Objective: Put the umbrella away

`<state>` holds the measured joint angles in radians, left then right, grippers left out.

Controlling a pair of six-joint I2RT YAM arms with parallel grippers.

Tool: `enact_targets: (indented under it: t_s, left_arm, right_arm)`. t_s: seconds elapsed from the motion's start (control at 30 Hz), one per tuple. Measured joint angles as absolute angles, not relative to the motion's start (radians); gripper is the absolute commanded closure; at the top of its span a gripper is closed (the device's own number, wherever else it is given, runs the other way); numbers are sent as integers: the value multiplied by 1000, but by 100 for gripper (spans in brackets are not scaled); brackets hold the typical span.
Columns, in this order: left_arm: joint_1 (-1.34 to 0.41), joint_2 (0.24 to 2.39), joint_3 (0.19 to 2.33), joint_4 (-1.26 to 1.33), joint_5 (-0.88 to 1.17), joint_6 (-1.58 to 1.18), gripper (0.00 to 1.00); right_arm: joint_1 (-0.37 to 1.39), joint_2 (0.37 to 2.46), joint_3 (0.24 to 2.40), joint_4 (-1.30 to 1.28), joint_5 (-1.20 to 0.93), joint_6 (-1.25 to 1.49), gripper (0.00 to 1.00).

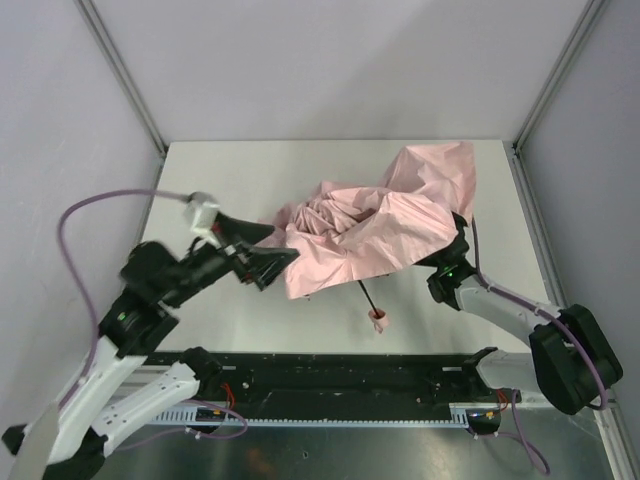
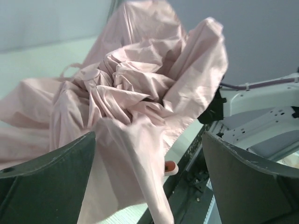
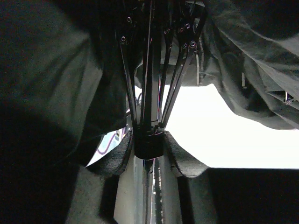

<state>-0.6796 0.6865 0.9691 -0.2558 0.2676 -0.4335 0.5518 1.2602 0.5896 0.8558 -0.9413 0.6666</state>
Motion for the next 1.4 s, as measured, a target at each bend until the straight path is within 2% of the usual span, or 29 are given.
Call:
enact_targets:
  t_s: [0.13, 0.27, 0.67, 0.93, 1.07, 1.2, 1.23, 1.33, 1.4]
  left_arm:
    - [-675, 541, 977, -283, 212, -413, 0]
    - [-672, 534, 1021, -312, 150, -419, 1]
    - [-668, 919, 1128, -294, 192, -527, 0]
    - [-678, 1044, 1116, -172, 249, -606, 1]
    - [-696, 1079, 1108, -121, 250, -625, 12]
    - [-698, 1119, 1107, -68, 263, -636, 16]
    - [-698, 1126, 1106, -52, 271, -640, 20]
    - [-697, 1141, 1095, 1, 294, -653, 38]
    - [-697, 1150, 1091, 27, 302, -657, 60]
  right_arm:
    - [522, 1216, 590, 801, -923, 624, 100]
    - [513, 1170, 590, 719, -920, 569, 100]
    - [515, 1125, 599, 617, -937, 498, 100]
    - [522, 1100, 601, 574, -946, 475, 100]
    - [529, 1093, 601, 534, -937, 450, 100]
    - [532, 1080, 601, 506, -923, 433, 100]
    - [532, 1076, 601, 498, -920, 430, 100]
    - [532, 1067, 601, 489, -915, 429, 100]
    - [532, 1062, 601, 488, -915, 429, 100]
